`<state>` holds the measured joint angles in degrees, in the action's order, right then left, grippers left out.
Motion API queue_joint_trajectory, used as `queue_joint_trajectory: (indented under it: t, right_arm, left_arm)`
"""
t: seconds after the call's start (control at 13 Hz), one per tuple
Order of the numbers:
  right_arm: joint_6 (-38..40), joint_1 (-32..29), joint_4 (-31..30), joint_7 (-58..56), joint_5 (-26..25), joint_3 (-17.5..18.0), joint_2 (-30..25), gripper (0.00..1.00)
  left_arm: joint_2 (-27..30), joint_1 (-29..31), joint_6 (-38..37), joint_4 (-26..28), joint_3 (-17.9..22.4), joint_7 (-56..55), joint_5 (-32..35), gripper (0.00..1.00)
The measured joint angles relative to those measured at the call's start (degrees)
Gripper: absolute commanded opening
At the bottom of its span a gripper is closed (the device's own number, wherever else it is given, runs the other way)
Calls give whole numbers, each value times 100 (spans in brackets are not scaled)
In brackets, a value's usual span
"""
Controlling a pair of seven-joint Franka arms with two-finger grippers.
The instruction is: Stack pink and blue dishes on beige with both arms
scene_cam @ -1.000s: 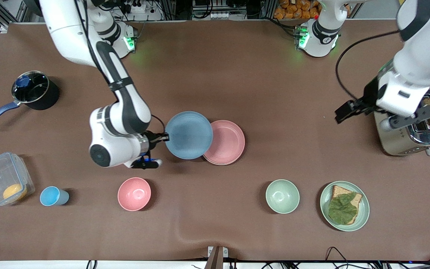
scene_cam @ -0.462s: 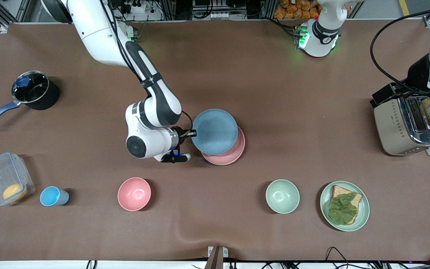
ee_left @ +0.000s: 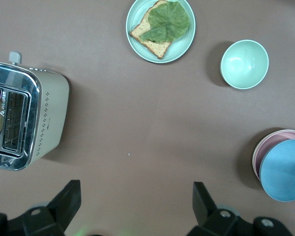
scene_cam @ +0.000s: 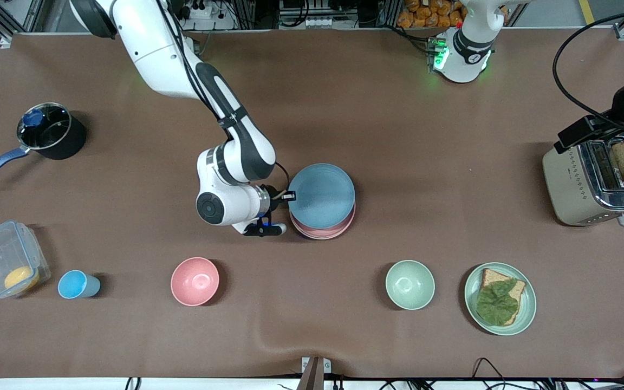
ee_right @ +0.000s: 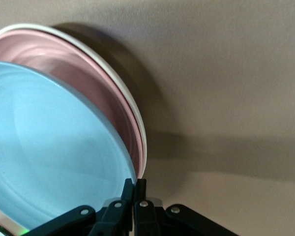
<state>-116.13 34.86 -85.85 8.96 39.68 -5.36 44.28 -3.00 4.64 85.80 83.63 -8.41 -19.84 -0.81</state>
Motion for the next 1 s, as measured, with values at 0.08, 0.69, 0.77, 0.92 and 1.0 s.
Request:
queue_joint_trajectory:
  t: [0.08, 0.69, 0.77, 0.92, 1.0]
  right_arm:
    - [-38, 1, 27, 0, 13, 0, 32, 0]
    - [13, 23, 399, 0, 56, -35, 123, 100]
    - [176, -13, 489, 0, 56, -77, 106, 100]
    - [677, -246, 637, -8, 54, -153, 79, 100]
    - [994, -453, 716, -17, 47, -186, 73, 100]
  left_arm:
    - [0, -2, -1, 0, 17, 0, 0, 100]
    - [6, -35, -1, -31, 29, 8, 0, 100]
    - [5, -43, -5, -30, 21, 8, 0, 100]
    - [-3, -68, -13, -23, 3, 8, 0, 100]
    - [-14, -77, -14, -19, -11, 8, 0, 100]
